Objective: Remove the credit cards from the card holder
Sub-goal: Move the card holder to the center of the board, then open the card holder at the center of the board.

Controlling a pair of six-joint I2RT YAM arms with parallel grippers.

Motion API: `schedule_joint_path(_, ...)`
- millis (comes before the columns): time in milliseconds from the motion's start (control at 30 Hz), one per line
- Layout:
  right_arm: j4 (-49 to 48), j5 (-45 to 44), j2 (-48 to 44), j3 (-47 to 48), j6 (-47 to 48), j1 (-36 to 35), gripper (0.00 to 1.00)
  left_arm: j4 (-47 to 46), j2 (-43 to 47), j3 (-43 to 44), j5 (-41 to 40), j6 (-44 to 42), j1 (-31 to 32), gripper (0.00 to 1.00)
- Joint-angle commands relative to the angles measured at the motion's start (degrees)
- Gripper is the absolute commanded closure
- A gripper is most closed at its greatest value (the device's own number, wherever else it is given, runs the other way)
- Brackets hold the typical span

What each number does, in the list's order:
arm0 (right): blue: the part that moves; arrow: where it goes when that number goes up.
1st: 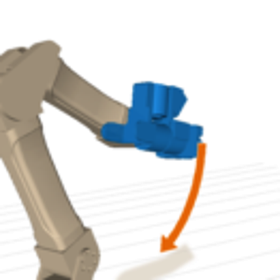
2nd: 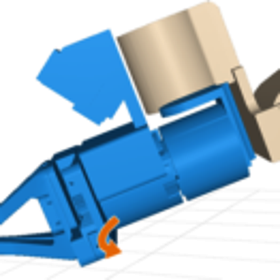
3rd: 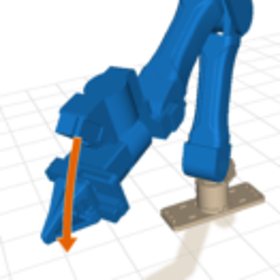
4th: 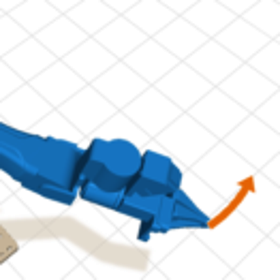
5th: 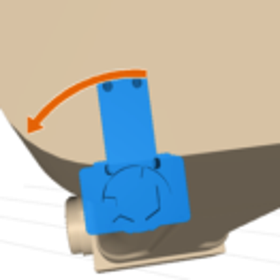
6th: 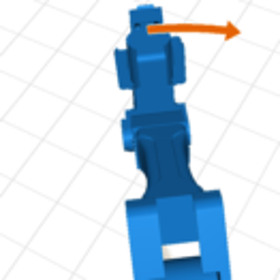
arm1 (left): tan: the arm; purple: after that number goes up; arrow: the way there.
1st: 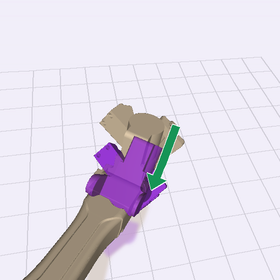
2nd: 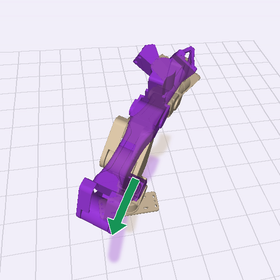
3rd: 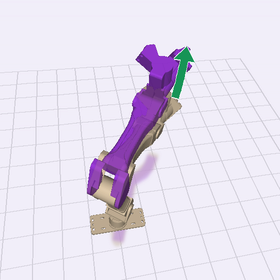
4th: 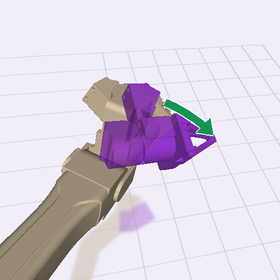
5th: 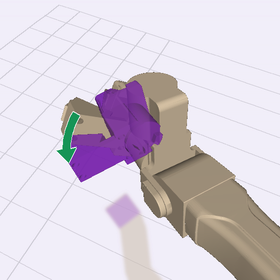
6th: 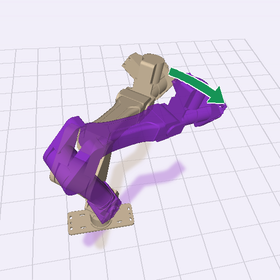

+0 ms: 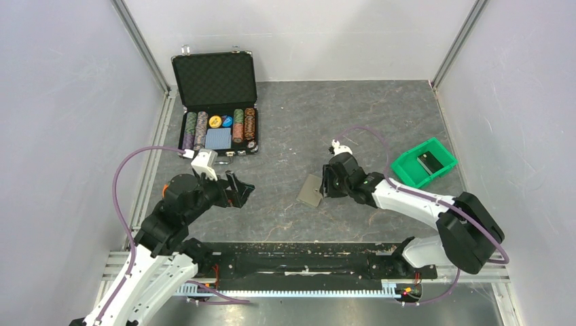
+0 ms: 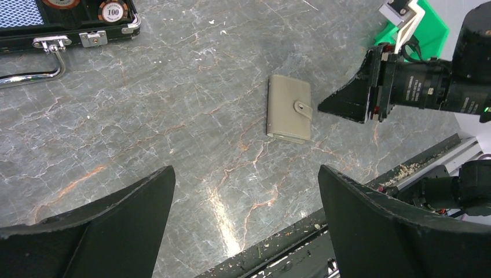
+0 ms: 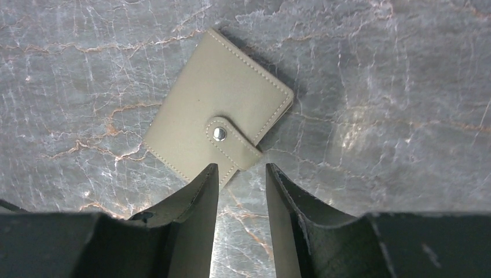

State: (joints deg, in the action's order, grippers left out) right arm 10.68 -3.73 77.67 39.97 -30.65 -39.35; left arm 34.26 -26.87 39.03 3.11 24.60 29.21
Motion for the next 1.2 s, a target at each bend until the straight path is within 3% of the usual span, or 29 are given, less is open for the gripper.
schedule_joint_path(0, 1.0, -10.6, 1.9, 4.2, -9.7, -4.1, 0.62, -0.5, 0.8, 1.5, -0.4, 0.0, -0.3, 0.0)
schedule_joint_path(400, 11.5, -22.5, 14.6, 18.1, -12.3, -12.1, 0.63, -0.5, 1.4, 1.5, 0.6, -0.1, -0.3, 0.0)
schedule_joint_path(767, 13.9, -26.4, 18.1, 19.0, -13.0, -13.6, 0.63, -0.5, 1.6, 1.5, 0.7, 0.0, -0.3, 0.0)
schedule_joint_path(1167, 11.3, -24.2, 20.1, 16.1, -13.1, -13.6, 0.68, -0.6, 1.1, 1.5, 0.6, 0.1, -0.3, 0.0)
